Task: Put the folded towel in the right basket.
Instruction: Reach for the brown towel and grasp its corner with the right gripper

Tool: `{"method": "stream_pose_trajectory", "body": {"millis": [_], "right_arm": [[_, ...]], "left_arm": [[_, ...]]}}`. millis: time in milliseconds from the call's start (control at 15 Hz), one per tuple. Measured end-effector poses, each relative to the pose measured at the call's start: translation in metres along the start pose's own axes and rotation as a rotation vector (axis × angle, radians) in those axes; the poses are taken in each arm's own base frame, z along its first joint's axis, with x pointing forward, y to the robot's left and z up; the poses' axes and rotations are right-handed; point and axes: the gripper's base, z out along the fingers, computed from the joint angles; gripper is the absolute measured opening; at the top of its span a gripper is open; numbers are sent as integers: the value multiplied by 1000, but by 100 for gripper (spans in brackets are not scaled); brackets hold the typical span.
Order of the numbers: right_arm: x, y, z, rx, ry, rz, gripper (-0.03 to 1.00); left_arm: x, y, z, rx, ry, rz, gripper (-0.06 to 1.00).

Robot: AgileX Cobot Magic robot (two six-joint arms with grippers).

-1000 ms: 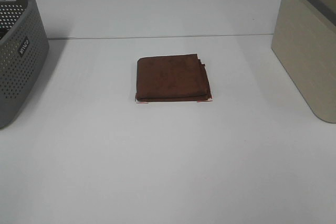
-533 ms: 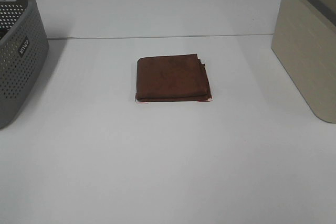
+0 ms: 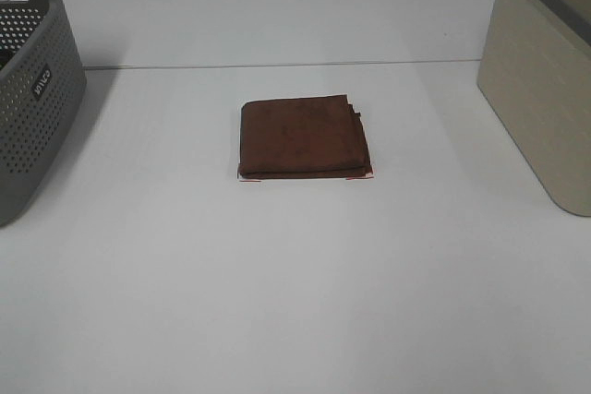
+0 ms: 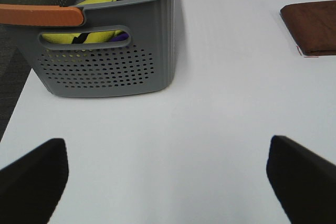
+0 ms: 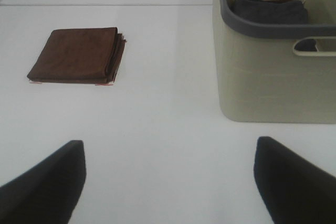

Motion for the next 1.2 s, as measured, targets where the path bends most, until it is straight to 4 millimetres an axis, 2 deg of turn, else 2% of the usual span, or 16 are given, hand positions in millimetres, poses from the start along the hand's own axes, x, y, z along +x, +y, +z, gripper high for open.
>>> {"method": "stream_pose_trajectory", "body": {"millis": [133, 333, 467, 600, 733, 800, 933, 1000, 1200], "right_arm": [[-29, -3, 19, 3, 18, 9, 82], [-75, -9, 61, 3, 93, 20, 82], [-106, -13, 98, -3, 160, 25, 82], [-131, -17, 143, -12, 231, 6, 82], [-151, -18, 190, -56, 315, 7, 82], [-156, -18, 202, -72, 334, 10, 82], [-168, -16, 244, -134, 407, 43, 82], [-179, -5, 280, -192, 446, 8, 81], [-183, 28, 332, -271, 490, -51, 80]], "left_arm": [[0, 0, 0, 0, 0, 0, 97], [0, 0, 0, 0, 0, 0, 97], [0, 0, 0, 0, 0, 0, 97], [0, 0, 0, 0, 0, 0, 97], [0, 0, 0, 0, 0, 0, 97], [0, 0, 0, 0, 0, 0, 97], [0, 0, 0, 0, 0, 0, 97], [0, 0, 0, 0, 0, 0, 97], [0, 0, 0, 0, 0, 0, 97]]}}
